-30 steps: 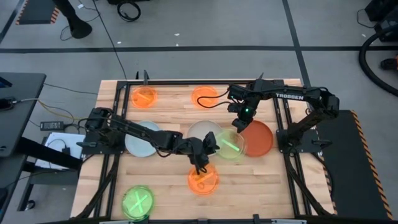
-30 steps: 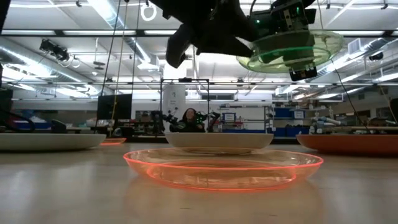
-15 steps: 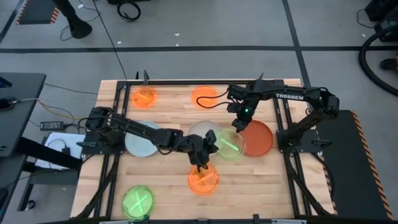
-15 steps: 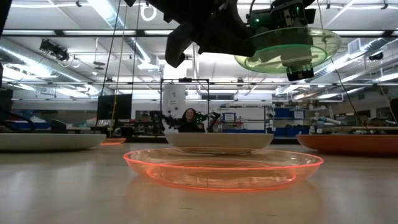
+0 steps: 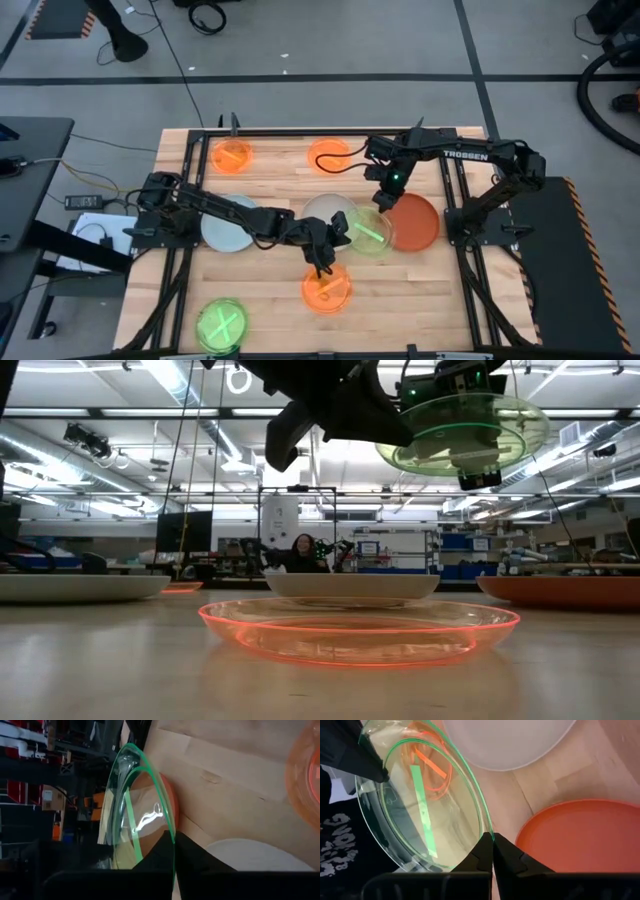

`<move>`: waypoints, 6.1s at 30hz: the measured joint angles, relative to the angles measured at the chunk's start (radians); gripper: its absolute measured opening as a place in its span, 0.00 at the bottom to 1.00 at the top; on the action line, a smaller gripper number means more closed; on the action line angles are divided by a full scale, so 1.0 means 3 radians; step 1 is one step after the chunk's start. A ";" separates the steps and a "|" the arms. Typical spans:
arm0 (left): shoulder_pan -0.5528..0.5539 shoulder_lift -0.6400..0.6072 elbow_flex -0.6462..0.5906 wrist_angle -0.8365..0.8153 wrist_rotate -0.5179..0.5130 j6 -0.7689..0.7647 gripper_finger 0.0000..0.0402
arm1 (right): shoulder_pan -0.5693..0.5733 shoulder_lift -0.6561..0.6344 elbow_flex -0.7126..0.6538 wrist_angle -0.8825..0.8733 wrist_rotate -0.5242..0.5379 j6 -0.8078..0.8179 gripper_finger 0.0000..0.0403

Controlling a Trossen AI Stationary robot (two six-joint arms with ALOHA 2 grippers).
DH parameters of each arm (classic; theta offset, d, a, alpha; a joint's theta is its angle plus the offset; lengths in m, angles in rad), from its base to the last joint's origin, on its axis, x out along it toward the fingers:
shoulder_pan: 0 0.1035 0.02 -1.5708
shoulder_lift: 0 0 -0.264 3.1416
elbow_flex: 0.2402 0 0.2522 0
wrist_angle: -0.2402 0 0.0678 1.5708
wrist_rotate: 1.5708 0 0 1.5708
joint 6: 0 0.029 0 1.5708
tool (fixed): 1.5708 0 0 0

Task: Stack plastic plates
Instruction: Stack the right green plate on top of the left green plate, then stack the bottom right light orange plate on top of the top right light orange plate

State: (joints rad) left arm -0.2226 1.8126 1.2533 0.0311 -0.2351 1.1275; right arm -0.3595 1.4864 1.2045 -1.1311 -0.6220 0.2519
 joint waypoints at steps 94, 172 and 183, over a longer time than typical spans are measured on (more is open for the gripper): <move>-0.3388 -0.1908 -0.0716 -0.2811 -0.0195 -0.2179 0.01 | 0.1504 -0.1241 -0.1024 0.3717 0.3219 0.0754 0.39; -0.2200 -0.3419 -0.2677 -0.1361 0.1208 -0.3226 0.53 | 0.1612 -0.0073 -0.1027 0.4157 0.3205 0.0441 0.39; -0.1850 -0.3428 -0.2466 -0.1320 0.0933 -0.4190 0.53 | 0.1897 0.0364 -0.1027 0.4387 0.3114 0.0133 0.40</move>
State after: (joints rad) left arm -0.7775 0.7841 0.5134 -0.3649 0.0450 -0.1294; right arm 0.2097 1.5957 0.8963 0.1849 0.3123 0.2918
